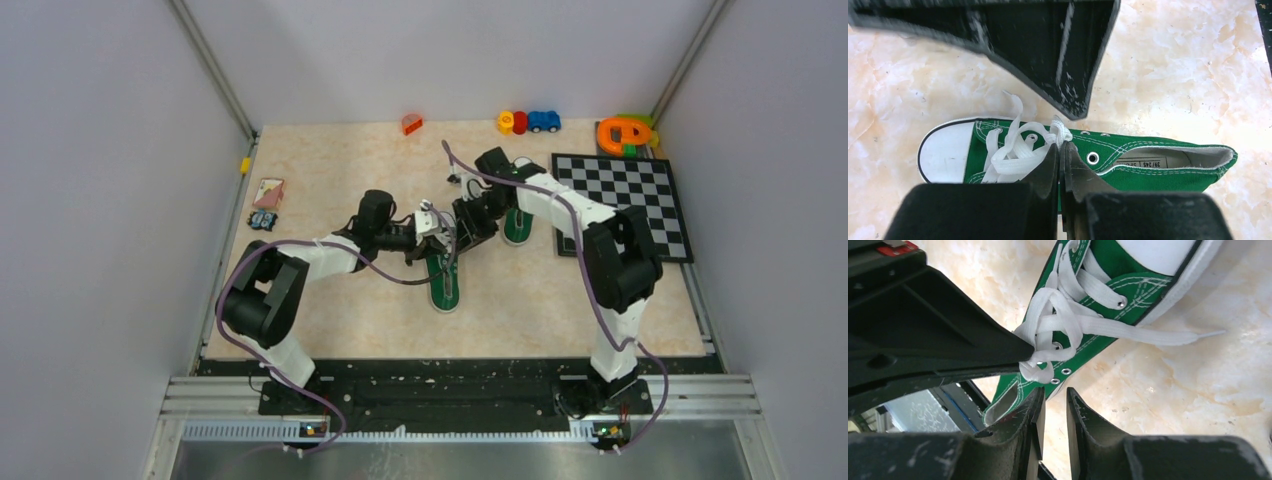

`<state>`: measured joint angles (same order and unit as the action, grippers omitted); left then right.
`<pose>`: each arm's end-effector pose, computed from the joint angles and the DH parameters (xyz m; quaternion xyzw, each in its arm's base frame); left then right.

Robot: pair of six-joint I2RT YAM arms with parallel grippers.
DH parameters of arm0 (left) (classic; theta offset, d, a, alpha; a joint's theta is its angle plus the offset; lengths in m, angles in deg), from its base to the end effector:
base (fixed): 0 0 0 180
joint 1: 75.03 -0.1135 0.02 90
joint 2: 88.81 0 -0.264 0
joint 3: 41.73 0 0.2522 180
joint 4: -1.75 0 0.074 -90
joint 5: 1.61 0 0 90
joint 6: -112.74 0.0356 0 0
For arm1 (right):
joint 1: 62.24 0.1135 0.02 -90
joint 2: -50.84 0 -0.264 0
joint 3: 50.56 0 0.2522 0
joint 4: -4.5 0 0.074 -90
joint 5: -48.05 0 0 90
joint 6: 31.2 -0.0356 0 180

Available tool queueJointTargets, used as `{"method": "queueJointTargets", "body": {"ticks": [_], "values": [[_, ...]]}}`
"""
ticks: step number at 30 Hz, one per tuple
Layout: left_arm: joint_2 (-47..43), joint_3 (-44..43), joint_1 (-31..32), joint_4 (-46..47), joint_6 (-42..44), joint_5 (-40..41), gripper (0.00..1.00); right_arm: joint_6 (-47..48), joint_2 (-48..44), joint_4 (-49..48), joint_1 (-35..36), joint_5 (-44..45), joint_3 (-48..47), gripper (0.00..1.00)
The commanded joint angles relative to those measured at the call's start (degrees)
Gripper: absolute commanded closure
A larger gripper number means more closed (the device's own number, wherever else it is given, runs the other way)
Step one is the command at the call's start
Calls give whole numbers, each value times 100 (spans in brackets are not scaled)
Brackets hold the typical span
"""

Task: Tie the shoes
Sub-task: Cross the shoelace with the shoelace.

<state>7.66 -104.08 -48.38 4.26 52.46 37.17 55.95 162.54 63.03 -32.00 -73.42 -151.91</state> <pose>0.2919 -0.1776 0.1839 0.5577 0.5943 -0.3654 0.4498 0.3391 0.2192 0.2161 -0.2723 0.9076 0.3058 0.0932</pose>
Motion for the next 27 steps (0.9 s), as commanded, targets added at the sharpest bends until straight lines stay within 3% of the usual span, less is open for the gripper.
{"method": "queueJointTargets", "body": {"ticks": [1,9,15,22,27], "values": [[-146,12,-38,73,5,-253,100,-451,-620,-709,-339,-497,338,75],[-148,13,-45,60,-15,-250,100,-1967,-1486,-2822,-658,-1131,2007,67],[-171,-47,-38,73,-168,-183,100,-3603,-2249,-4953,-672,-457,3385,67],[-248,-131,-6,73,-630,-1,100,-3750,-2645,-5190,-675,448,3735,70],[-80,-665,78,-753,-917,511,100,-3915,-2766,-5782,-677,531,4155,68]]}}
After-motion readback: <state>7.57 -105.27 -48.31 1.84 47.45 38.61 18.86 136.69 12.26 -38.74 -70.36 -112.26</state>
